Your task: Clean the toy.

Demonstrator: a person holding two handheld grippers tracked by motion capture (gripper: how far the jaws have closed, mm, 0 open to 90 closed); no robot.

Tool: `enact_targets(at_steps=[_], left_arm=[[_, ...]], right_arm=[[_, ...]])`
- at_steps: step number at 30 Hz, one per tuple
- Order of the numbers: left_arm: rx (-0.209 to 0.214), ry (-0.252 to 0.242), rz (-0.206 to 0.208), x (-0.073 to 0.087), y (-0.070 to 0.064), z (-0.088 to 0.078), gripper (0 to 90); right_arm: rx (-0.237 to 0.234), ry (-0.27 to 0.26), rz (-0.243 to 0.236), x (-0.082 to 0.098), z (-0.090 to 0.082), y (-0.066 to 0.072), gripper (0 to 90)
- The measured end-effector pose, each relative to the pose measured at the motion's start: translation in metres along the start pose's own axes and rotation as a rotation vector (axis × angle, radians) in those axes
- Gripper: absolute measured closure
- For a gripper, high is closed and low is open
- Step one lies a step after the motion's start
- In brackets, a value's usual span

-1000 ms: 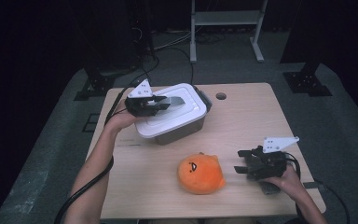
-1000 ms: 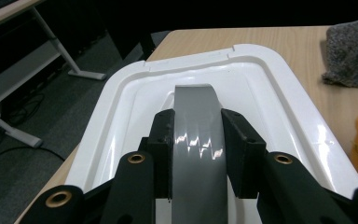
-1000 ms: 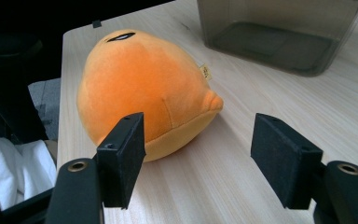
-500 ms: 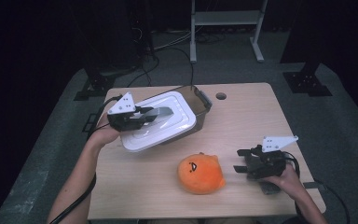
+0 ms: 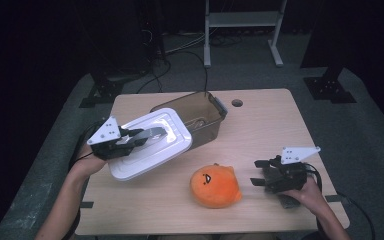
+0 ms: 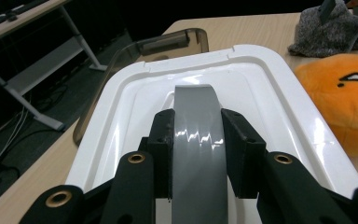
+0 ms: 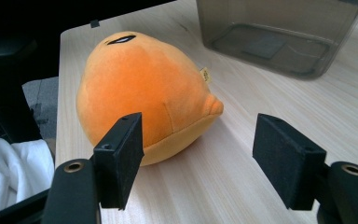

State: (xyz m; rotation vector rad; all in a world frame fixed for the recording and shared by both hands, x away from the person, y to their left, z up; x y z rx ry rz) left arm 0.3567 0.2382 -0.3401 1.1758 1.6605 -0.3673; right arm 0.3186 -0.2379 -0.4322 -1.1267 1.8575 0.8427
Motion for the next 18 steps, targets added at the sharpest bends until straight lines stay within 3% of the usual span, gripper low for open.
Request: enact_targets(at_steps=[9, 18], left_arm=[[-0.048, -0.006, -0.027, 0.023, -0.007, -0.033, 66.2], [-0.066, -0.003, -0.036, 0.039, -0.017, -0.051, 66.1]], right_arm=[[-0.003, 0.011, 0.002, 0.000, 0.005, 0.000, 32.3], [-0.005, 0.019, -0.004, 0.000, 0.007, 0.003, 32.3]])
Point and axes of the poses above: each handheld gripper's, and its own axes: z roughly forward along the jaws, x roughly out of its underside, y roughly to its left, the point moved 3 cm from there along z, roughly forward along the jaws, and after that the axes turned 1 degree about -x, right-handed, at the moved point
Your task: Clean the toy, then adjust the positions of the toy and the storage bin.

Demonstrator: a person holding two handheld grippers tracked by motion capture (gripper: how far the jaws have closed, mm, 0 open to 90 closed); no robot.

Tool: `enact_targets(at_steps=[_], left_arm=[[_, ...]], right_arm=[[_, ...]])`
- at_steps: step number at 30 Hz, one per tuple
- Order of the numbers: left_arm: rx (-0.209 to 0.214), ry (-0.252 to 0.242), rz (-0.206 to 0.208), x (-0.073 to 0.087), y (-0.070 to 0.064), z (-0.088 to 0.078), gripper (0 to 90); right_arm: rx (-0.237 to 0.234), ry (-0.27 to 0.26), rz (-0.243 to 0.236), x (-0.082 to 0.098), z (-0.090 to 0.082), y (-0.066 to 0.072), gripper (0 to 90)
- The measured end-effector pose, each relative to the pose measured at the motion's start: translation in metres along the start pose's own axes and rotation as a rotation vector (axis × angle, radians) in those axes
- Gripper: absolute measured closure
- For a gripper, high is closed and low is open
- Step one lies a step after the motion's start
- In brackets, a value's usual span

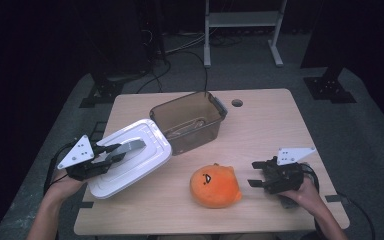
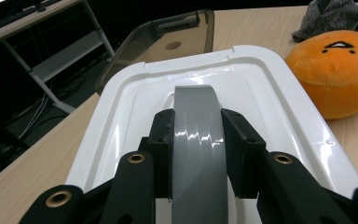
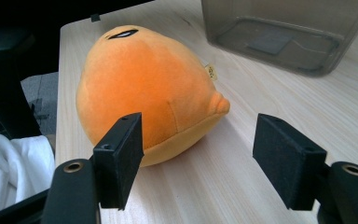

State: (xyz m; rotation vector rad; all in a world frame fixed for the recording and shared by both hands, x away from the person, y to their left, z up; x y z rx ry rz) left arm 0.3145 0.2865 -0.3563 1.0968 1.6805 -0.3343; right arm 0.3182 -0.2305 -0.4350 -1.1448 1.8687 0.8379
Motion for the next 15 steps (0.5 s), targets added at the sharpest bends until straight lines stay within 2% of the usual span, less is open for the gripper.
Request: enact_targets(at_steps=[7, 9, 15], left_arm=[[0.003, 0.001, -0.005, 0.015, -0.009, -0.008, 66.2], [0.005, 0.001, -0.021, 0.022, -0.013, -0.009, 66.1], [0.035, 0.008, -0.043, 0.042, -0.022, -0.008, 66.1]], right_arm=[[0.004, 0.009, -0.003, 0.001, 0.001, -0.001, 32.3], [0.003, 0.010, -0.001, 0.001, 0.001, -0.001, 32.3], [0.001, 0.010, 0.000, -0.001, 0.003, -0.001, 32.3]])
Point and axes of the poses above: each handheld gripper's, and its own axes: z roughly forward along the jaws, x roughly out of its underside, y roughly to its left, the point moved 3 cm from there along z, roughly forward along the jaws, and after that the axes turned 1 degree about -x, right-handed, at the moved point
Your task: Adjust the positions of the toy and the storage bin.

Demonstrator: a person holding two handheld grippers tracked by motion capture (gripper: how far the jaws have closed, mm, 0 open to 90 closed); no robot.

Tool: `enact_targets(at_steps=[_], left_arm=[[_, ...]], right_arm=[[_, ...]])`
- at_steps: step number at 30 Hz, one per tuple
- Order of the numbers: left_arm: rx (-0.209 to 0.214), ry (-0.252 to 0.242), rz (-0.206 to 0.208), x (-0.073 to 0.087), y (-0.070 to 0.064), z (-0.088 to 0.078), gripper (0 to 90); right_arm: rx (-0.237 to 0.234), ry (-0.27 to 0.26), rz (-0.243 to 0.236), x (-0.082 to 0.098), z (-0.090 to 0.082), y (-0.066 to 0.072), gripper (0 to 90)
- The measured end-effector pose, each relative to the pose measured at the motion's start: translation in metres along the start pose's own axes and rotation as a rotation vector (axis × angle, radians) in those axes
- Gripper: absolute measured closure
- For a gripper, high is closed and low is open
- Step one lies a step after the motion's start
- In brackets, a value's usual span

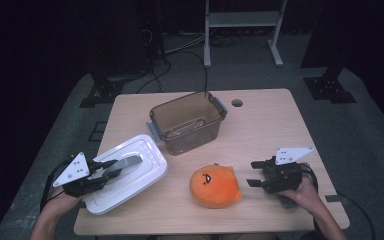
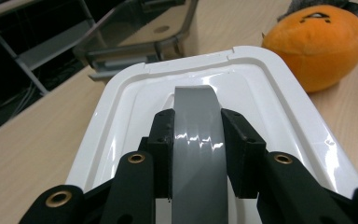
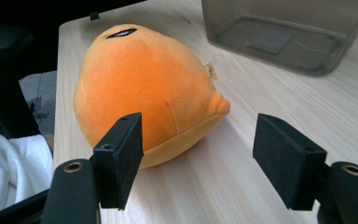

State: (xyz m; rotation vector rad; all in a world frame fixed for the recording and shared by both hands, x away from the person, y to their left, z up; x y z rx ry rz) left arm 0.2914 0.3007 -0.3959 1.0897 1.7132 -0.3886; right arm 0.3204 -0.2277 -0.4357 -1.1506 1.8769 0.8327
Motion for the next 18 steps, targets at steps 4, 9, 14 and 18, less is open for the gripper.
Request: enact_targets(at_steps=[4, 9, 14, 18], left_arm=[[0.027, 0.017, -0.005, 0.012, -0.006, 0.007, 66.2], [0.047, 0.036, -0.019, 0.024, -0.011, 0.015, 66.2], [0.056, 0.054, -0.031, 0.034, -0.013, 0.021, 66.1], [0.069, 0.066, -0.044, 0.041, -0.015, 0.025, 66.1]], right_arm=[[-0.002, 0.004, -0.002, 0.000, 0.001, -0.001, 32.3], [-0.001, -0.004, -0.001, 0.000, -0.001, -0.002, 32.3], [-0.001, -0.004, 0.000, 0.000, -0.001, -0.001, 32.2], [-0.002, -0.006, 0.000, 0.000, -0.001, -0.001, 32.2]])
Point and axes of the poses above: each handheld gripper's, and its own axes: z roughly forward along the jaws, x roughly out of its underside, y roughly to its left, the point moved 3 cm from there along z, roughly forward along the jaws, and after that the axes turned 1 degree about -x, right-handed, at the moved point
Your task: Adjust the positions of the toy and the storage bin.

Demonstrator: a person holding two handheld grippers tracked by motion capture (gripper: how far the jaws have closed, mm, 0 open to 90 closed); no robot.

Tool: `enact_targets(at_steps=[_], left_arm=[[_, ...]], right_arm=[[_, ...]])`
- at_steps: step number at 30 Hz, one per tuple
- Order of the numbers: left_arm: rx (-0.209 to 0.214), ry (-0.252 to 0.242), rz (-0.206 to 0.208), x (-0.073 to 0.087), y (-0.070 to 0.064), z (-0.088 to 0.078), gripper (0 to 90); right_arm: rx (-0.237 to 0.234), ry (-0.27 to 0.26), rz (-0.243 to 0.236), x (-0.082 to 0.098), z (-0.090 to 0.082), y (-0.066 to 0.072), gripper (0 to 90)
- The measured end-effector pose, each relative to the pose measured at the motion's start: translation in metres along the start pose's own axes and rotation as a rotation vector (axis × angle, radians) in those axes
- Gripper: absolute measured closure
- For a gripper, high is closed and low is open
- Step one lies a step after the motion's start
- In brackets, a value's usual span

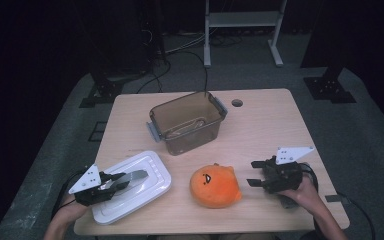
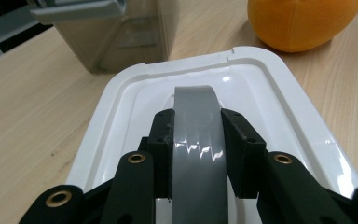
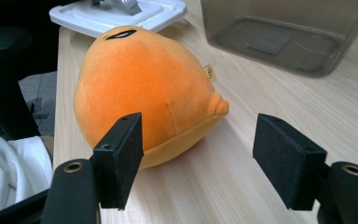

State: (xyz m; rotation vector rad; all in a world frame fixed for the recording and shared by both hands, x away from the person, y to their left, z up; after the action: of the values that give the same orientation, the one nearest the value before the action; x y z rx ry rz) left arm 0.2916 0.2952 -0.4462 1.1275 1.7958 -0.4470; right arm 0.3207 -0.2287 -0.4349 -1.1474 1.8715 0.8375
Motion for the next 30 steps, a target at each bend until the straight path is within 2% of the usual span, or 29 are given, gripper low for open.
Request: enact_targets(at_steps=[8, 14, 21, 24, 30], left_arm=[[0.021, 0.033, -0.007, 0.009, -0.004, 0.011, 66.0], [0.020, 0.050, -0.002, 0.013, -0.006, 0.015, 65.9], [0.019, 0.033, -0.010, 0.013, -0.004, 0.014, 63.2], [0.019, 0.044, -0.006, 0.013, -0.003, 0.013, 62.4], [0.024, 0.001, -0.021, 0.009, -0.006, 0.010, 58.1]], right_arm=[[-0.001, 0.006, 0.001, 0.001, 0.000, 0.000, 32.1], [0.001, 0.000, 0.001, 0.002, -0.002, 0.001, 32.2], [0.001, -0.002, -0.001, 0.001, -0.001, 0.002, 32.1], [-0.001, 0.002, -0.002, 0.001, 0.000, 0.001, 32.1], [-0.001, 0.002, 0.001, 0.001, -0.001, 0.002, 32.1]])
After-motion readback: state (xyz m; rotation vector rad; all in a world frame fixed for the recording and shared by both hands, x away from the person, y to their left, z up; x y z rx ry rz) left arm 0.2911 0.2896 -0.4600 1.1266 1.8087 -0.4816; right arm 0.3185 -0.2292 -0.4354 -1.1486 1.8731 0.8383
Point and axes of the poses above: each handheld gripper's, and its own axes: z roughly forward along the jaws, x roughly out of its underside, y roughly to its left, the point moved 3 cm from there along z, roughly forward along the jaws, and after that the axes turned 1 degree about -x, right-handed, at the moved point
